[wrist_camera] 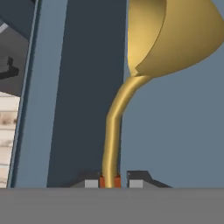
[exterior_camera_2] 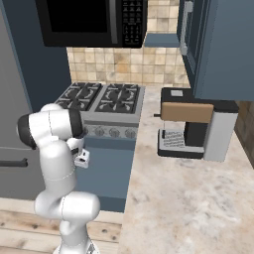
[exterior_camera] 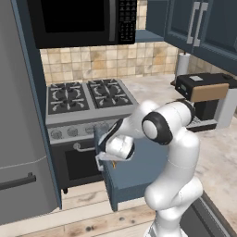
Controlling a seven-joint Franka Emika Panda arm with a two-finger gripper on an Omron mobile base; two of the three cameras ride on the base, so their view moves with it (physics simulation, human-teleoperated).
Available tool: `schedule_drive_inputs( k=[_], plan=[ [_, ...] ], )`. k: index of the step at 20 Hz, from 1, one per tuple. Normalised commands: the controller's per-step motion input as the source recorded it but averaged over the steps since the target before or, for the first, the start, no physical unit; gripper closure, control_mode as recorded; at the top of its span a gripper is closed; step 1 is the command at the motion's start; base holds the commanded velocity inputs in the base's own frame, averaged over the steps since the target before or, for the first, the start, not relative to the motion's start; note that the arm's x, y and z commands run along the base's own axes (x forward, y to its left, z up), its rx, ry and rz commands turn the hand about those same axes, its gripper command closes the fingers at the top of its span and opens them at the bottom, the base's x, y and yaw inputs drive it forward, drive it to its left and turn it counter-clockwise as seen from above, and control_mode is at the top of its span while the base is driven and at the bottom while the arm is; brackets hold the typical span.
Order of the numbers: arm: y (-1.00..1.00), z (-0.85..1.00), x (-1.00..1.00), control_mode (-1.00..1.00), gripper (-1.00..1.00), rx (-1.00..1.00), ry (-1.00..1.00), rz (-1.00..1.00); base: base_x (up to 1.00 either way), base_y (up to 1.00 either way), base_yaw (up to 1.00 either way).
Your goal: Pick up the metallic utensils from the counter and place them in the open drawer. Make sure not to pick up any wooden utensils.
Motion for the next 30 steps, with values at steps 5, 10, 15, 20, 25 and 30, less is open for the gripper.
schedule_drive_inputs(
  k=[5, 10, 15, 20, 25, 30],
  plan=[
    [0.61, 0.37, 0.15, -1.0, 1.0, 0.0, 0.03, -0.03, 0.0, 0.0, 0.0],
    [0.52, 0.53, 0.25, -1.0, 1.0, 0.0, 0.06, -0.01, 0.0, 0.0, 0.0],
    [0.36, 0.61, 0.18, -1.0, 1.0, 0.0, 0.08, 0.0, 0.0, 0.0, 0.0],
    [-0.03, 0.96, 0.15, -1.0, 1.0, 0.0, 0.08, 0.0, 0.0, 0.0, 0.0],
    [-0.34, 0.86, 0.23, -1.0, 1.0, 0.0, 0.07, 0.0, 0.0, 0.0, 0.0],
    [-0.66, 0.05, 0.09, -1.0, 1.0, -0.09, 0.03, 0.06, 0.0, 0.0, 0.0]
  ],
)
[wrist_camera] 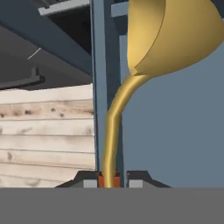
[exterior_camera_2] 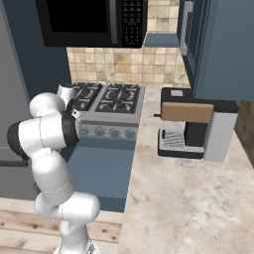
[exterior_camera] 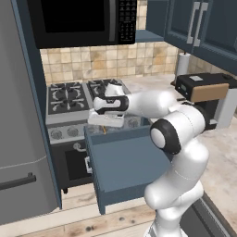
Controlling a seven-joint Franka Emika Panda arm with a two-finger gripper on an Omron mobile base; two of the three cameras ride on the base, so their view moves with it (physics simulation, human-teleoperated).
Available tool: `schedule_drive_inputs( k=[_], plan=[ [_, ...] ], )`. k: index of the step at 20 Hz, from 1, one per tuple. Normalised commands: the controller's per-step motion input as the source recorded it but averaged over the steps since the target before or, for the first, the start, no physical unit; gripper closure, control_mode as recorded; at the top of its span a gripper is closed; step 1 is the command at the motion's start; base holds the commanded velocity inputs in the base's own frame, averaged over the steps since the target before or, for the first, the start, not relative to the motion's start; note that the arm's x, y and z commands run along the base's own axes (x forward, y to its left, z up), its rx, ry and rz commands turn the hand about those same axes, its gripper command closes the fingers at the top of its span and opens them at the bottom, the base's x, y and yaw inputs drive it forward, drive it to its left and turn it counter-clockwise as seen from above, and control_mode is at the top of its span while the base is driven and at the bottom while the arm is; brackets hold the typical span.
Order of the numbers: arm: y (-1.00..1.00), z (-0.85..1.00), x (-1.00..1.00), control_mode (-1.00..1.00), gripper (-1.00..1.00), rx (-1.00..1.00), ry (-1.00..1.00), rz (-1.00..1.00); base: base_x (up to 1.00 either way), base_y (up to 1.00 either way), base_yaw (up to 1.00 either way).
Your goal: Pick up the metallic utensils from the counter and place them in the open drawer. Make sure not to pick up any wooden utensils.
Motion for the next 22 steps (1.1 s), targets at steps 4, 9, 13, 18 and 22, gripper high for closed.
schedule_drive_inputs(
  k=[4, 9, 13, 18, 22],
  plan=[
    [-0.78, -0.08, 0.0, -1.0, 1.0, -0.18, 0.04, 0.04, 0.0, 0.0, 0.0],
    [-0.54, -0.23, -0.05, -1.0, 1.0, -0.18, 0.0, 0.06, 0.0, 0.0, 0.0],
    [-0.43, -0.49, -0.57, -1.0, 1.0, -0.02, -0.07, 0.08, 0.0, 0.0, 0.0],
    [-0.4, -0.08, -0.49, -1.0, 1.0, 0.01, -0.15, 0.05, 0.0, 0.0, 0.0],
    [-0.41, 0.14, -0.35, -1.0, 1.0, 0.03, -0.06, 0.0, 0.0, 0.0, 0.0]
  ],
)
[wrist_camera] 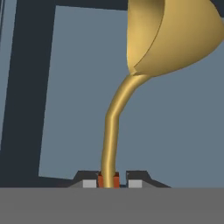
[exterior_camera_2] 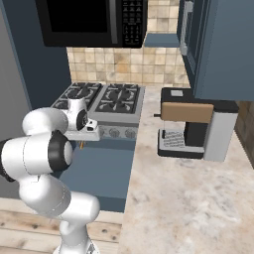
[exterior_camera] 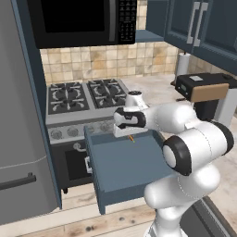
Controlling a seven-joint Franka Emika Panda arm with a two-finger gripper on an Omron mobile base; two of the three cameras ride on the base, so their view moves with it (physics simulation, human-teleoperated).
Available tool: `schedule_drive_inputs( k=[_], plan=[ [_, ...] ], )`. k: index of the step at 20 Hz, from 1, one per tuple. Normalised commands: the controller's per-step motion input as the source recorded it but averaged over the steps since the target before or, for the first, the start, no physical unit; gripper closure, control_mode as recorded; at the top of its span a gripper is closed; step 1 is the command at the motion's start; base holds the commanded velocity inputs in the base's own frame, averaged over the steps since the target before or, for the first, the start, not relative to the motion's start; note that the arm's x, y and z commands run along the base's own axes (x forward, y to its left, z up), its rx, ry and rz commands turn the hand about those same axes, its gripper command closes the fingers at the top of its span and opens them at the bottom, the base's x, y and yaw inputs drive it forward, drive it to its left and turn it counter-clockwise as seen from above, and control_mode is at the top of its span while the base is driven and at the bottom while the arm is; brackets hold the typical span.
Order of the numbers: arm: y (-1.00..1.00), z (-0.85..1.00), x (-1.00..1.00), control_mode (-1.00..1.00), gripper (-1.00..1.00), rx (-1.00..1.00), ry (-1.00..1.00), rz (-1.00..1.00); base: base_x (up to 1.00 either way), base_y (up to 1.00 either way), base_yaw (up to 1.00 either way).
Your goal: Pick up the metallic utensils from the counter and place them in the open drawer. Make sure not to pick up any wooden utensils.
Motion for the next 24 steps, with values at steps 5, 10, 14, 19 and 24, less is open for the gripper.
schedule_drive_inputs(
  k=[5, 10, 14, 19, 24],
  plan=[
    [-0.15, 0.03, -0.06, -1.0, 1.0, 0.0, 0.01, 0.01, 0.0, 0.0, 0.0],
    [0.0, -0.45, 0.0, -1.0, 1.0, 0.0, 0.06, 0.02, 0.0, 0.0, 0.0],
    [0.0, -0.51, 0.0, -1.0, 1.0, 0.0, 0.02, 0.01, 0.0, 0.0, 0.0],
    [0.0, -0.4, 0.05, -1.0, 1.0, 0.0, 0.0, 0.01, 0.0, 0.0, 0.0],
    [0.0, -0.37, 0.22, -1.0, 1.0, 0.0, 0.0, 0.0, 0.0, 0.0, 0.0]
  ],
)
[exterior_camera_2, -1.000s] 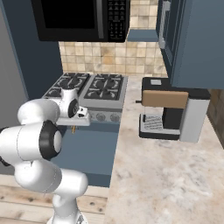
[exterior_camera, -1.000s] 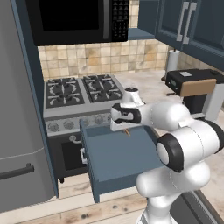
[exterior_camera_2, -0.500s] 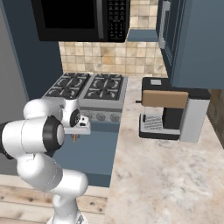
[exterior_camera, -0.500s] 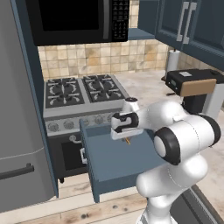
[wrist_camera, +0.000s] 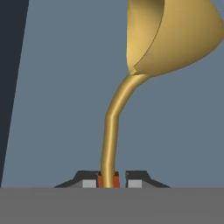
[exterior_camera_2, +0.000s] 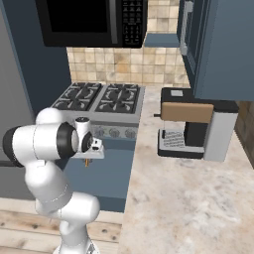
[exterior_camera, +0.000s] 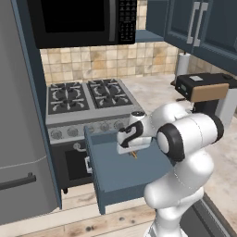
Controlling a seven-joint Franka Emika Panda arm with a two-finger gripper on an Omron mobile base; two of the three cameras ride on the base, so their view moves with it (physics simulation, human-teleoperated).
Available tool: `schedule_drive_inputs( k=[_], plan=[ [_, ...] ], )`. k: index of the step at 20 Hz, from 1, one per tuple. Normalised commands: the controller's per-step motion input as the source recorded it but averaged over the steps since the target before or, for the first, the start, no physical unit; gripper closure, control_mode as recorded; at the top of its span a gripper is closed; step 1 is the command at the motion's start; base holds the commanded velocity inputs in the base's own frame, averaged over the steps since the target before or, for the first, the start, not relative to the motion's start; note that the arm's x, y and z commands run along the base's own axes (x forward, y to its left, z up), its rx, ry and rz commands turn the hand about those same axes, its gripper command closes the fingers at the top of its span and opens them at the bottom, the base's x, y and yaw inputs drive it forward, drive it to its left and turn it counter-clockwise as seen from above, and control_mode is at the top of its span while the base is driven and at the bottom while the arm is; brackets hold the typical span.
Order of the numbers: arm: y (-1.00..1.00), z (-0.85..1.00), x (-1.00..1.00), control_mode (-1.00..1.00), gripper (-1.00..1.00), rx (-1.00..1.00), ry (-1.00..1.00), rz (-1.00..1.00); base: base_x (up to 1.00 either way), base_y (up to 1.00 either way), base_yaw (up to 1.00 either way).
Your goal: Pick up the metallic utensils from the counter and place them in the open drawer. Make sure not to pick up any wooden utensils.
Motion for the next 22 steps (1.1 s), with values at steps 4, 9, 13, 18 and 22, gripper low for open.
schedule_drive_inputs(
  k=[4, 9, 13, 18, 22],
  plan=[
    [0.0, -0.46, 0.14, -1.0, 1.0, 0.0, 0.04, 0.0, 0.0, 0.0, 0.0],
    [0.0, -0.46, 0.07, -1.0, 1.0, 0.0, 0.07, 0.0, 0.0, 0.0, 0.0],
    [0.0, -0.29, 0.02, -1.0, 1.0, 0.0, 0.04, 0.0, 0.0, 0.0, 0.0],
    [0.0, -0.21, 0.0, -1.0, 1.0, 0.0, 0.01, 0.0, 0.0, 0.0, 0.0],
    [0.0, -0.39, 0.06, -1.0, 1.0, 0.0, 0.0, 0.0, 0.0, 0.0, 0.0]
  ],
)
